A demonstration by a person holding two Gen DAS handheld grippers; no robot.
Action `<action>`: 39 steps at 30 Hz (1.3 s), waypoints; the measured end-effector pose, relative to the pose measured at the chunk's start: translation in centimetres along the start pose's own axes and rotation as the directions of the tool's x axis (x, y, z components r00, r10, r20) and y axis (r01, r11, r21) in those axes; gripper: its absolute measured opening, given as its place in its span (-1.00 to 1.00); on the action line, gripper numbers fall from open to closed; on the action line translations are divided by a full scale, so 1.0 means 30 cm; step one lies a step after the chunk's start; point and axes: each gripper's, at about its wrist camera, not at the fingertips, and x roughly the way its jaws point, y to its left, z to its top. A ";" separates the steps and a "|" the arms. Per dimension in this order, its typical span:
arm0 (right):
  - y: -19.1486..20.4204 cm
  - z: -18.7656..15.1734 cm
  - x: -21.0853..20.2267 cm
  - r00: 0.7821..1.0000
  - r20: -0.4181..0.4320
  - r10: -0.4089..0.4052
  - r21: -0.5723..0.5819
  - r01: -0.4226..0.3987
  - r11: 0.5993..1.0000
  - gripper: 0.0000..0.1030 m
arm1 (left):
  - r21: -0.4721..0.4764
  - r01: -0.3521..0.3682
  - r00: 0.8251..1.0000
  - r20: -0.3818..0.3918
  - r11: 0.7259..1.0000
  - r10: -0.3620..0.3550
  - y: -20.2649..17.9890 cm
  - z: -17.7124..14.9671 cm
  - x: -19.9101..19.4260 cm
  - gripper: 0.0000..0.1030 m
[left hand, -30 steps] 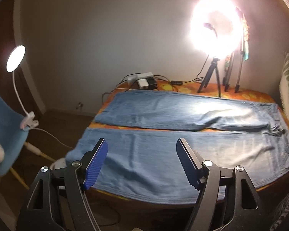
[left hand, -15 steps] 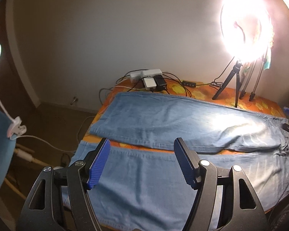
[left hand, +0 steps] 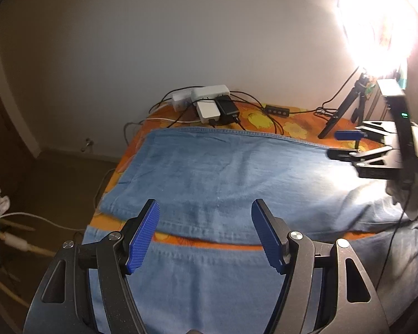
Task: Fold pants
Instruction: 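Move the right tool to the jeans waistband edge and close on it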
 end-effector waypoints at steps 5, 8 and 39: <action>-0.055 0.043 0.168 0.999 -0.054 0.006 -0.019 -0.007 1.000 0.03 | -0.029 0.030 0.999 -0.028 0.999 -0.031 0.040 0.057 0.126 0.33; -0.092 0.069 0.237 0.998 -0.068 0.019 -0.015 -0.020 1.000 0.03 | -0.067 0.053 0.997 -0.050 0.996 -0.056 0.064 0.081 0.201 0.33; -0.137 0.072 0.390 0.986 -0.154 0.055 -0.054 -0.064 0.996 -0.76 | -0.271 0.125 0.978 -0.127 0.954 -0.165 0.103 0.263 0.520 0.33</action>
